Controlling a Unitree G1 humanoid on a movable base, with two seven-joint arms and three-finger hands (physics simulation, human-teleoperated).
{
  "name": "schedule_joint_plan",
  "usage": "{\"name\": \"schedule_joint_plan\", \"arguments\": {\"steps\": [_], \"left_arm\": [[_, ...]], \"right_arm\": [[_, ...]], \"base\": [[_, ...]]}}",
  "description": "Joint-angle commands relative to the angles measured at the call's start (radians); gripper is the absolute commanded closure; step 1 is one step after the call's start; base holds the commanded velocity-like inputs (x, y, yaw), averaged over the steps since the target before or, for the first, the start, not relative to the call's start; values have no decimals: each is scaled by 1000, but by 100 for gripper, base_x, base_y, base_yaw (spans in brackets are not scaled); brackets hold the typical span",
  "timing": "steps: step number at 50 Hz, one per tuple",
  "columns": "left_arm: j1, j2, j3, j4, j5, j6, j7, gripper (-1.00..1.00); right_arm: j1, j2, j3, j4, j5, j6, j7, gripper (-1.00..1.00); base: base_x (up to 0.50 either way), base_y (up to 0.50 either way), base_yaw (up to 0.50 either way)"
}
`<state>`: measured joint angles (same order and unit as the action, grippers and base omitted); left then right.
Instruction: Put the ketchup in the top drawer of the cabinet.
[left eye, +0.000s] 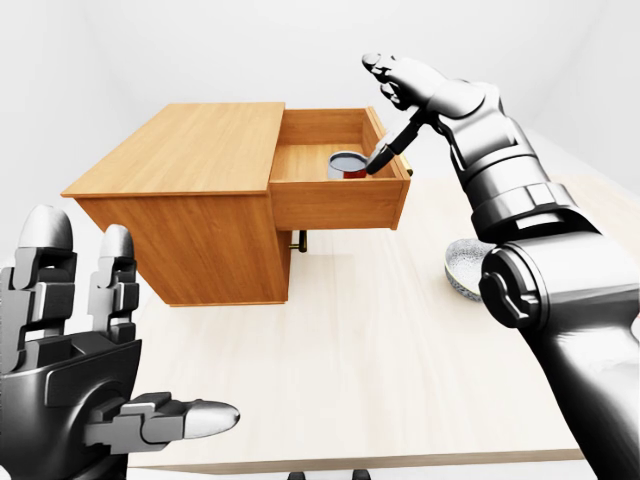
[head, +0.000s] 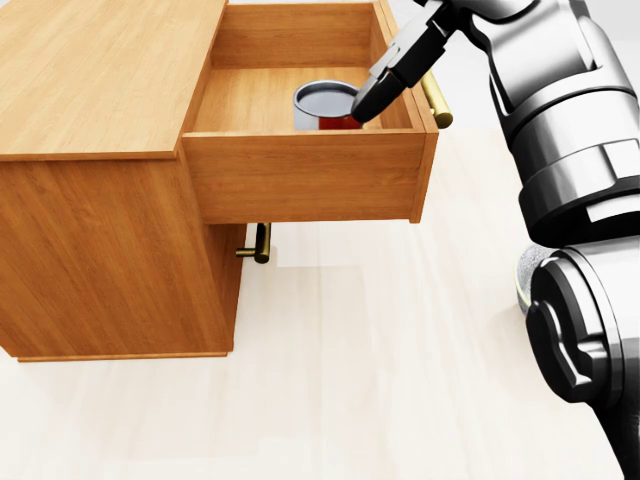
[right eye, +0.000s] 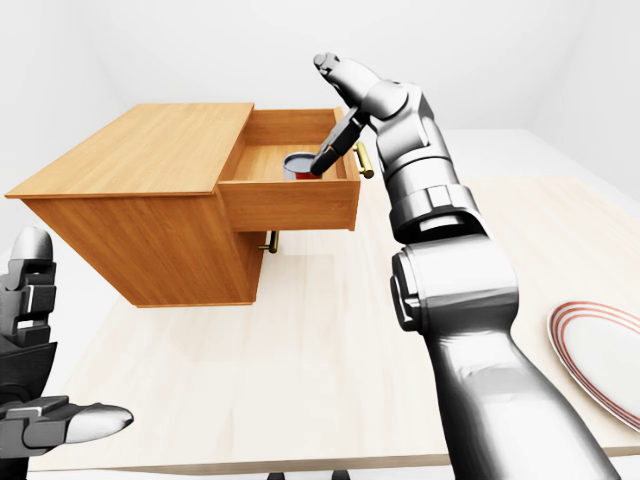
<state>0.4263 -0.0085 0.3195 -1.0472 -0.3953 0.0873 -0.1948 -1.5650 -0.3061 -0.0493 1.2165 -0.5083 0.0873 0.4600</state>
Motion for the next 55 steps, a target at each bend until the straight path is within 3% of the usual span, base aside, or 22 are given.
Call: {"name": "schedule_joint_plan", "arguments": {"steps": [1, 8, 12, 18, 26, 32, 36, 40, 49, 55], "left_arm": [[-5, -9, 3, 0, 7, 0, -8, -100], [-4, -11, -2, 0, 12, 0, -10, -100], [-6, -25, -6, 0, 30, 0, -23, -100], [-1, 2, 17, 0, -18, 0, -4, -100], [19, 20, -2, 0, -24, 0, 15, -100], [22, 30, 7, 0, -40, 0, 22, -100], [28, 32, -4, 0, -33, 0, 25, -100], [29, 31, -3, 0, -33, 0, 23, -100], [47, 48, 1, 0, -56, 0, 35, -100], [65, 61, -9, 0, -64, 0, 43, -100]], "right_arm": [[-6, -6, -1, 1, -2, 0, -6, -100], [-33, -11, 0, -6, -7, 0, 4, -100], [-106, -22, -2, -4, -6, 0, 19, -100], [-163, -37, 5, -29, -25, 0, 51, -100], [-176, -54, 5, -85, -40, 0, 86, -100], [-59, -68, 2, -336, -47, 0, 143, -100], [85, -71, 12, -675, -88, 0, 236, -100], [217, -70, 17, -995, -158, 0, 238, -100], [423, -68, 37, -1504, -342, 0, 238, -100], [565, -71, 81, -1837, -572, 0, 238, -100]], "base": [[0, 0, 0], [0, 0, 0], [0, 0, 0], [0, 0, 0], [0, 0, 0], [0, 0, 0], [0, 0, 0], [0, 0, 0], [0, 0, 0], [0, 0, 0]]}}
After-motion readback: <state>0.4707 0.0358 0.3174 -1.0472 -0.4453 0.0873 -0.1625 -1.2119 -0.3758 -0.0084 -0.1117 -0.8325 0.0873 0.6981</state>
